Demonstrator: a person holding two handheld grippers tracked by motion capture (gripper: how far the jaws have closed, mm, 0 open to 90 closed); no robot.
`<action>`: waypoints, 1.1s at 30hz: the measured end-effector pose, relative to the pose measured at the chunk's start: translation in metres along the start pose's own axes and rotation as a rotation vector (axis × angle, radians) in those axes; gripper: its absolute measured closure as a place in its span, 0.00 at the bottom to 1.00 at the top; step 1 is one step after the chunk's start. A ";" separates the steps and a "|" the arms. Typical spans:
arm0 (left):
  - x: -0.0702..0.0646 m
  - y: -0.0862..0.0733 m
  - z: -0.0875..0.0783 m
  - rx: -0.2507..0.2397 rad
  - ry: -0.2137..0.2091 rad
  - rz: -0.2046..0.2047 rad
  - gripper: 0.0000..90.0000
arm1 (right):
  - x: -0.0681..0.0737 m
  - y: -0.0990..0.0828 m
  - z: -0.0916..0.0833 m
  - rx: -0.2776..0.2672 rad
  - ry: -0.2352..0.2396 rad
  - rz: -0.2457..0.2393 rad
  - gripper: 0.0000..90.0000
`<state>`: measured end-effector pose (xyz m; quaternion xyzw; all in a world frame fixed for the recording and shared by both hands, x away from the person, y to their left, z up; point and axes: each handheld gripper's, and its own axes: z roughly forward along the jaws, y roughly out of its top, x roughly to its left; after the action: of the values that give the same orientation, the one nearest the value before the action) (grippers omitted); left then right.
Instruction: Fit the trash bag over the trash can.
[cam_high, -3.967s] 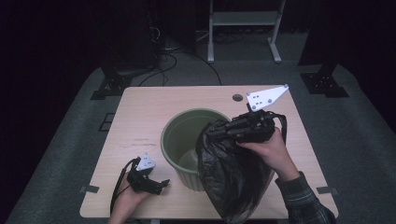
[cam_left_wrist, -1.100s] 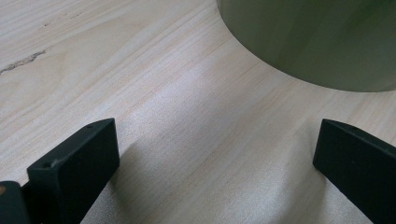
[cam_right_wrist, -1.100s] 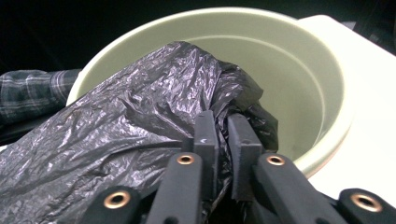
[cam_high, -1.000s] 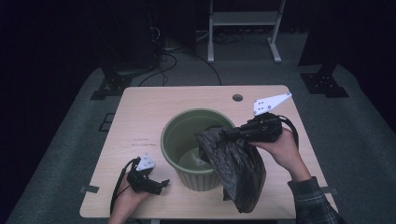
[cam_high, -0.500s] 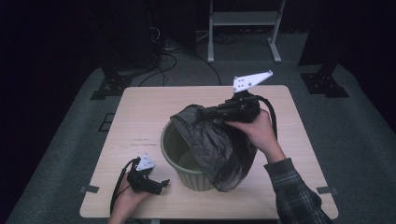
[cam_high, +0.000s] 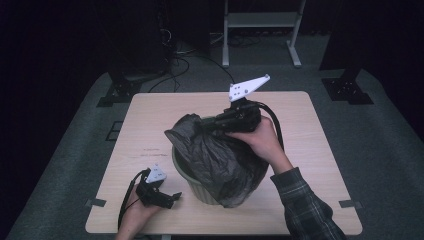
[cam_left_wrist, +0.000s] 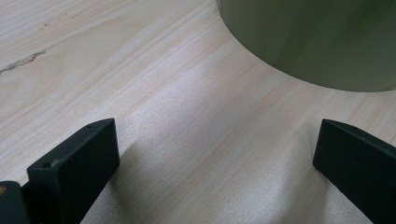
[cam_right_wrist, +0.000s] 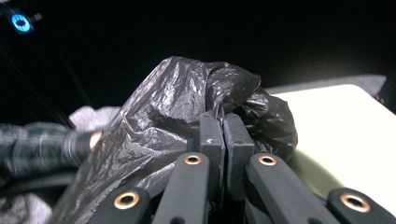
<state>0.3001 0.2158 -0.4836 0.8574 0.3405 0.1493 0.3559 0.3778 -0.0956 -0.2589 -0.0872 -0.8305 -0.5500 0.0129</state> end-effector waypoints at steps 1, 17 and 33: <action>0.000 0.000 0.000 0.000 0.000 0.000 0.00 | 0.000 -0.006 -0.003 0.016 -0.006 0.002 0.98; 0.000 0.000 0.000 -0.001 0.000 0.000 0.00 | 0.004 -0.054 -0.055 0.024 -0.104 0.049 0.50; 0.000 0.000 0.000 0.002 0.003 -0.003 0.00 | 0.026 -0.108 -0.106 -0.030 -0.166 0.086 0.53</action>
<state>0.2998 0.2157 -0.4835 0.8570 0.3425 0.1496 0.3548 0.3271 -0.2302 -0.3127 -0.1686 -0.8157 -0.5523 -0.0338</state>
